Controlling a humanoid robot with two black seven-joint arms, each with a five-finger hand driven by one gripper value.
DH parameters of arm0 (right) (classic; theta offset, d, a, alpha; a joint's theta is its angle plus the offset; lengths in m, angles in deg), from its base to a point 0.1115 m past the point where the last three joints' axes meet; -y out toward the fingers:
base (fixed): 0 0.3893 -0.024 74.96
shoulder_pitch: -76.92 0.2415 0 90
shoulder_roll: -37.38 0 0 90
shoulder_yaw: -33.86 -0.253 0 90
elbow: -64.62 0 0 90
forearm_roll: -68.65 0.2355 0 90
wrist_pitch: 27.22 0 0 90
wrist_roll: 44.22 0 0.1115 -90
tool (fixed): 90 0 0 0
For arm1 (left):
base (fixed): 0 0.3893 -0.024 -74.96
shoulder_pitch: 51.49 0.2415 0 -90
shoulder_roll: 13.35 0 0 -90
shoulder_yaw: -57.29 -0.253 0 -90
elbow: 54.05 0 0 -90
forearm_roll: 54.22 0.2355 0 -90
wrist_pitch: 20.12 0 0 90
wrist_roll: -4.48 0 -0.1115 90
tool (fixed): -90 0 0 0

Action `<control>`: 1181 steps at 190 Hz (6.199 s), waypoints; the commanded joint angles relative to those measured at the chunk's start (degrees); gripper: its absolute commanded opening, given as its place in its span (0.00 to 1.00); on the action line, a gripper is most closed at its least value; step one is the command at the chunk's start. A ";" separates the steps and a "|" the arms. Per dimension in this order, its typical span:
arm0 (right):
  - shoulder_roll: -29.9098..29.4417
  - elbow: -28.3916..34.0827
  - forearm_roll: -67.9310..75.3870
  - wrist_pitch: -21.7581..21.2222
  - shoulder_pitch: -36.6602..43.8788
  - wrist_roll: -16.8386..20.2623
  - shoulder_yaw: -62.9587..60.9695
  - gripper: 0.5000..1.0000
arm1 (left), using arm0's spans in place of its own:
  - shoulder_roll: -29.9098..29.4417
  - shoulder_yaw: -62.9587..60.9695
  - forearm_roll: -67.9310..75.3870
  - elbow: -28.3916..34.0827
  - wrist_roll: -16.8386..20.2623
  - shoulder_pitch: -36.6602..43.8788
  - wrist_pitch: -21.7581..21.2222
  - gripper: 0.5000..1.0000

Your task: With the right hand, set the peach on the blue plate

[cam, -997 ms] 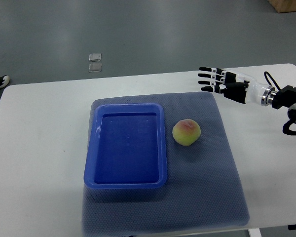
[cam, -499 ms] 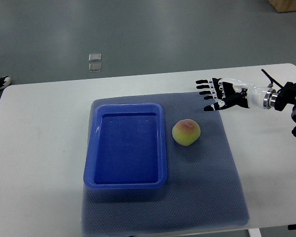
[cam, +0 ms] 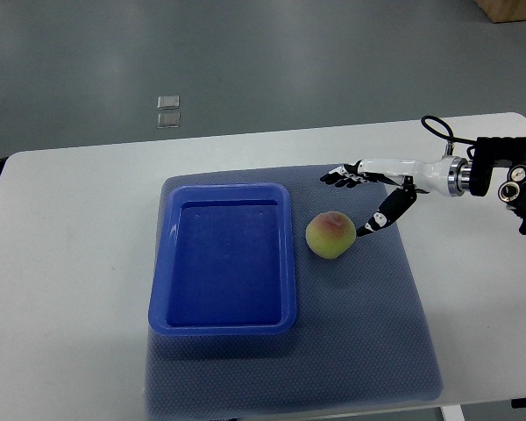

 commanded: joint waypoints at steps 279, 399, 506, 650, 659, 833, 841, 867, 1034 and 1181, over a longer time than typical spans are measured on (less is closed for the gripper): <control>-5.68 -1.02 -14.55 7.90 4.87 -0.17 3.59 0.00 | 0.00 0.00 0.00 -0.01 0.00 -0.01 0.03 1.00; -14.82 6.98 -14.20 7.54 12.69 -3.86 4.03 0.00 | 0.00 0.00 0.00 -0.01 0.00 -0.01 0.03 1.00; -25.19 2.59 -15.61 8.07 9.88 -3.68 9.21 0.00 | 0.00 0.00 0.00 -0.01 0.00 -0.01 -0.06 1.00; -27.04 -4.36 -15.61 8.07 5.22 -3.16 10.09 0.37 | 0.00 0.00 0.00 -0.01 0.00 -0.01 0.03 1.00; -26.95 -4.71 -15.52 8.07 5.22 -3.16 10.27 0.41 | 0.00 0.00 0.00 -0.01 0.00 -0.01 0.03 1.00; -23.87 -3.57 2.67 -1.33 4.78 -6.41 2.89 0.83 | 0.00 0.00 0.00 -0.01 0.00 -0.01 -0.06 1.00; -23.70 -3.65 4.17 -2.12 4.78 -6.41 2.27 0.83 | 0.00 0.00 0.00 -0.01 0.00 -0.01 0.03 1.00; -22.99 -4.62 14.98 -4.41 3.64 -5.97 -1.51 0.83 | 0.00 0.00 0.00 -0.01 0.00 -0.01 0.03 1.00; -17.02 -26.24 75.89 -7.31 -2.34 6.95 -2.74 0.85 | 0.00 0.00 0.00 -0.01 0.00 -0.01 -0.05 1.00; -17.37 -27.83 82.74 -7.92 -6.56 10.73 -3.00 0.85 | 0.00 0.00 0.00 -0.01 0.00 -0.01 0.03 1.00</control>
